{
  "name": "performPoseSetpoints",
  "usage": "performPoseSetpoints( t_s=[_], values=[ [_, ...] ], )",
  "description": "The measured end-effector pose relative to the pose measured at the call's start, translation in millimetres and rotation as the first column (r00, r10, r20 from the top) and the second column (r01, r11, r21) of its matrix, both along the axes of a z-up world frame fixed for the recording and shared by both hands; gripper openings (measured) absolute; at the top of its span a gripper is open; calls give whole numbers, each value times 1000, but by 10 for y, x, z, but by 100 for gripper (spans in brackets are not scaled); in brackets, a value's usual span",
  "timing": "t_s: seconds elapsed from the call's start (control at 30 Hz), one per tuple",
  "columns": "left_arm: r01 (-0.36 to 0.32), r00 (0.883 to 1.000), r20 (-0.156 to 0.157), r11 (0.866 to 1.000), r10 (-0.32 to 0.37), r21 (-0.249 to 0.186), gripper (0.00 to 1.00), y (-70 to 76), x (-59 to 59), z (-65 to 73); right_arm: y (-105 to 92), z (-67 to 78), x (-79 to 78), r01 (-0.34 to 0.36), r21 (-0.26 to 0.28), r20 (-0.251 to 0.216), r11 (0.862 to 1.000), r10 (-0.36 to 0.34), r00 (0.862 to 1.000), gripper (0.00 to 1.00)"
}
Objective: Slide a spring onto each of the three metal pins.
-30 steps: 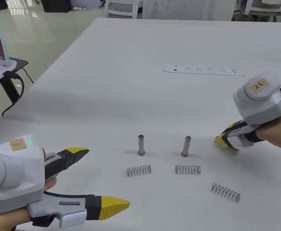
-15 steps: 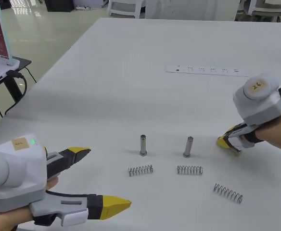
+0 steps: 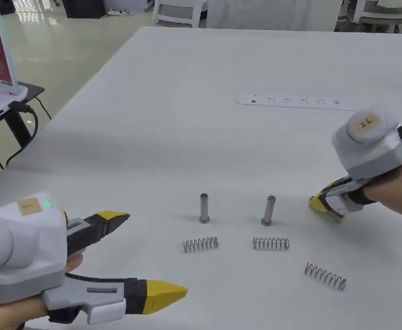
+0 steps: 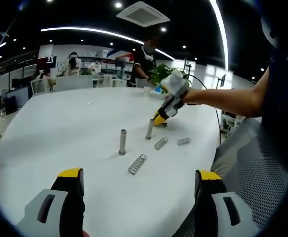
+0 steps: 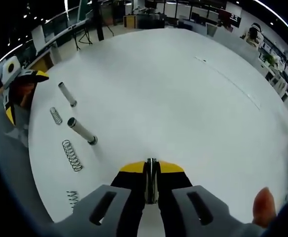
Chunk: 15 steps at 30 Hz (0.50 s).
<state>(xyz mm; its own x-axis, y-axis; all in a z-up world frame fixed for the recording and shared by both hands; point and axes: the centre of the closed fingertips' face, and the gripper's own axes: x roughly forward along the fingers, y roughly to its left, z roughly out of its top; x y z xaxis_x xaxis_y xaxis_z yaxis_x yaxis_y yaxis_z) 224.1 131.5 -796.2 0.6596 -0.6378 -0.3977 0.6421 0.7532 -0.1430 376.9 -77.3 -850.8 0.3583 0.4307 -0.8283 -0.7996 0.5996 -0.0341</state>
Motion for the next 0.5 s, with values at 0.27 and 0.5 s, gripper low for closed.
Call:
performPoseSetpoints(
  t_s=[0.27, 0.5],
  values=[
    [7, 1000, 0, 1000, -7, 3, 90, -10, -7, -2, 0, 128, -55, 20, 24, 10, 999, -21, 1000, 6],
    [11, 1000, 2, 1000, -11, 5, 90, -12, -11, -1, -8, 213, -98, 22, 39, 22, 999, -23, 999, 6]
  ],
)
